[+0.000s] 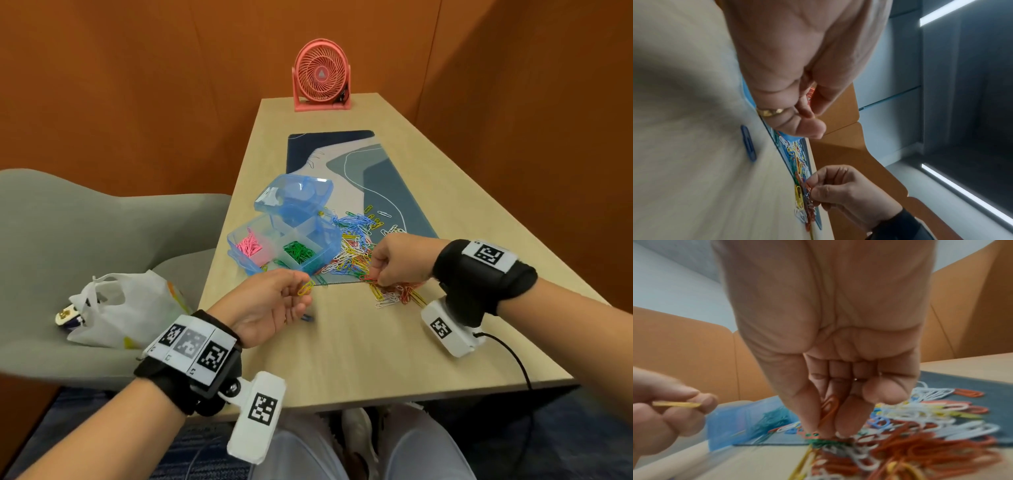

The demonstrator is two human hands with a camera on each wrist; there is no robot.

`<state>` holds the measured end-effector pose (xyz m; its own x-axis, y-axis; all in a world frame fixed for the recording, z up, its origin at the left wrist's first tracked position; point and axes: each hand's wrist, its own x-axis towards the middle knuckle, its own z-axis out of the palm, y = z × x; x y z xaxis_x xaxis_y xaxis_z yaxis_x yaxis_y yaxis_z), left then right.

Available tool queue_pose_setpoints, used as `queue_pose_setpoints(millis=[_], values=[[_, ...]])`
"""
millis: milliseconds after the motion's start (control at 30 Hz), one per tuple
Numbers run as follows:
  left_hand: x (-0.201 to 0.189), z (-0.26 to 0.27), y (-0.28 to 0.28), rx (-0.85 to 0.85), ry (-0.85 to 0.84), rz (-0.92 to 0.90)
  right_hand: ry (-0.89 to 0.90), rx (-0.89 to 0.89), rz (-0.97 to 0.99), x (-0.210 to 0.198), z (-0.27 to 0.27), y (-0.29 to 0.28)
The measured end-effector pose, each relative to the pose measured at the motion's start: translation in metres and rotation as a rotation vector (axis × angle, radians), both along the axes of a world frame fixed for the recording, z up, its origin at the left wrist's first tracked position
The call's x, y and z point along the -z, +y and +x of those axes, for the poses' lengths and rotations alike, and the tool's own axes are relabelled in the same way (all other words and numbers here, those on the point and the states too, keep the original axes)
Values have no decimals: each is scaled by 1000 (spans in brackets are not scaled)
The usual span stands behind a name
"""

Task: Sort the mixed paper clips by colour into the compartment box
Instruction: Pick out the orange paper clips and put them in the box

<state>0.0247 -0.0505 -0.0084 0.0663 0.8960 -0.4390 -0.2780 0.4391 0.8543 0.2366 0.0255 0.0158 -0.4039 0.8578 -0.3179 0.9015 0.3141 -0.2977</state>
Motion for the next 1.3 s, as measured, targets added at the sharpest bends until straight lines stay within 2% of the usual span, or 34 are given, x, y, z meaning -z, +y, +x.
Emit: queue_pose_setpoints(millis=[100,200,267,333,400,467,567,667,733,833,933,1100,1300], values=[[-3,-1,0,40,5,67,10,43,-15,1,11,4],[-16,-10,8,4,139,192,59,73,-52,2,18,5],[-26,-24,19,-54,386,286,91,88,-62,0,17,5],[-32,-37,30,-78,751,336,108,75,-33,-1,12,8],[-35,-44,38,-16,1047,333,131,59,-2,-3,4,12],[-34,-44,43,101,1209,296,173,66,-3,-6,-3,17],[-31,-42,48,266,1315,212,220,89,32,-10,-9,23],[-32,-39,48,295,1304,235,266,119,71,-13,-8,28],[-31,-35,47,243,1230,349,331,141,1,-13,-7,30],[-26,-18,43,163,861,413,457,172,-115,-15,-11,29],[-16,1,40,82,486,335,512,167,-161,-16,-16,29],[-5,23,35,-58,40,175,545,147,-170,-20,-18,21],[6,40,35,-102,-504,-48,661,109,-206,-26,-19,11]])
